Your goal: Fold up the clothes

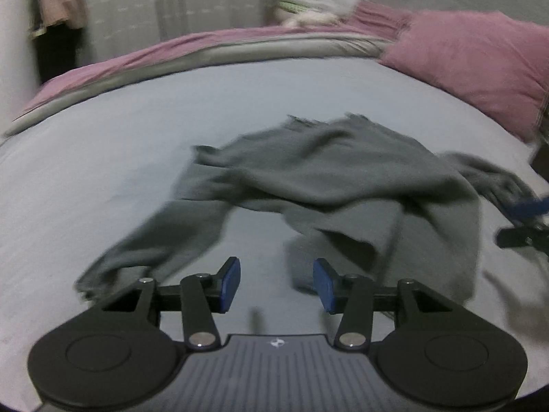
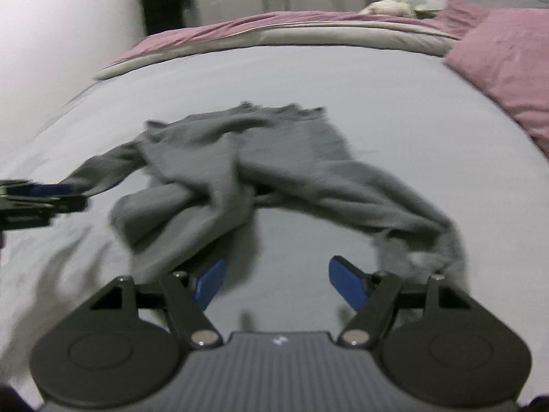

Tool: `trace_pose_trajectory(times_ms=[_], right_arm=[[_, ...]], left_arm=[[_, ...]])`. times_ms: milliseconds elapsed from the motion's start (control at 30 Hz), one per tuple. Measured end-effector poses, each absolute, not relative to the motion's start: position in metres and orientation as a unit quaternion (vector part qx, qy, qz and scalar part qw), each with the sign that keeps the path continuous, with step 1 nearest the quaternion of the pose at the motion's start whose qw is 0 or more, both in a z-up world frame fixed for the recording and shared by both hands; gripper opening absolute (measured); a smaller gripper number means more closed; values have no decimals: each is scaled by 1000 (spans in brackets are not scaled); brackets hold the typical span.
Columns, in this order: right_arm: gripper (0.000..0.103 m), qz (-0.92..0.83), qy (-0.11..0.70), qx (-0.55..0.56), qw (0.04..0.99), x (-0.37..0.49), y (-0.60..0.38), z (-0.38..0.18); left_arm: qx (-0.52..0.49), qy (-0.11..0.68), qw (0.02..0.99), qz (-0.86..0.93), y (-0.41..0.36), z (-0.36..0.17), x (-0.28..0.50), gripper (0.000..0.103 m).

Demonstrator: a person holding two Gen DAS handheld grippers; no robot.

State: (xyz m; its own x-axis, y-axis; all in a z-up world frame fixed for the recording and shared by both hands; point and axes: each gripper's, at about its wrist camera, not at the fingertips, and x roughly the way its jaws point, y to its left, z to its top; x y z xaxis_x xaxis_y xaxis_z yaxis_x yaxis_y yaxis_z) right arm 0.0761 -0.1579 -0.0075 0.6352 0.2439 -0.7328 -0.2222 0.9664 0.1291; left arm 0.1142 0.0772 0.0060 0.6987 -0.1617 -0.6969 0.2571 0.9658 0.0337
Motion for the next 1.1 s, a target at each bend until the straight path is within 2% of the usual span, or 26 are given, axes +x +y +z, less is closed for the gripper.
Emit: trace_pose_trajectory(times_ms=[367, 567, 700, 800, 933, 1000, 1100], right_arm=[[68, 216, 423, -41, 879, 64, -121, -19], [64, 247, 426, -68, 868, 57, -101, -30], [59, 247, 420, -79, 870, 56, -91, -36], [56, 244, 410, -72, 876, 58, -89, -40], [36, 236, 401, -68, 883, 61, -86, -46], [19, 231, 396, -70, 886, 62, -85, -47], [12, 225, 400, -56, 887, 64, -88, -44]], left_arm=[[100, 389, 895, -194, 49, -16, 110, 46], [35, 392, 894, -212, 51, -19, 117, 45], [-19, 400, 893, -206, 56, -24, 126, 35], [-54, 411, 889, -195, 57, -30, 132, 17], [-111, 413, 885, -186, 64, -32, 134, 3], [-136, 407, 885, -181, 71, -30, 133, 2], [-165, 394, 888, -172, 80, -21, 128, 2]])
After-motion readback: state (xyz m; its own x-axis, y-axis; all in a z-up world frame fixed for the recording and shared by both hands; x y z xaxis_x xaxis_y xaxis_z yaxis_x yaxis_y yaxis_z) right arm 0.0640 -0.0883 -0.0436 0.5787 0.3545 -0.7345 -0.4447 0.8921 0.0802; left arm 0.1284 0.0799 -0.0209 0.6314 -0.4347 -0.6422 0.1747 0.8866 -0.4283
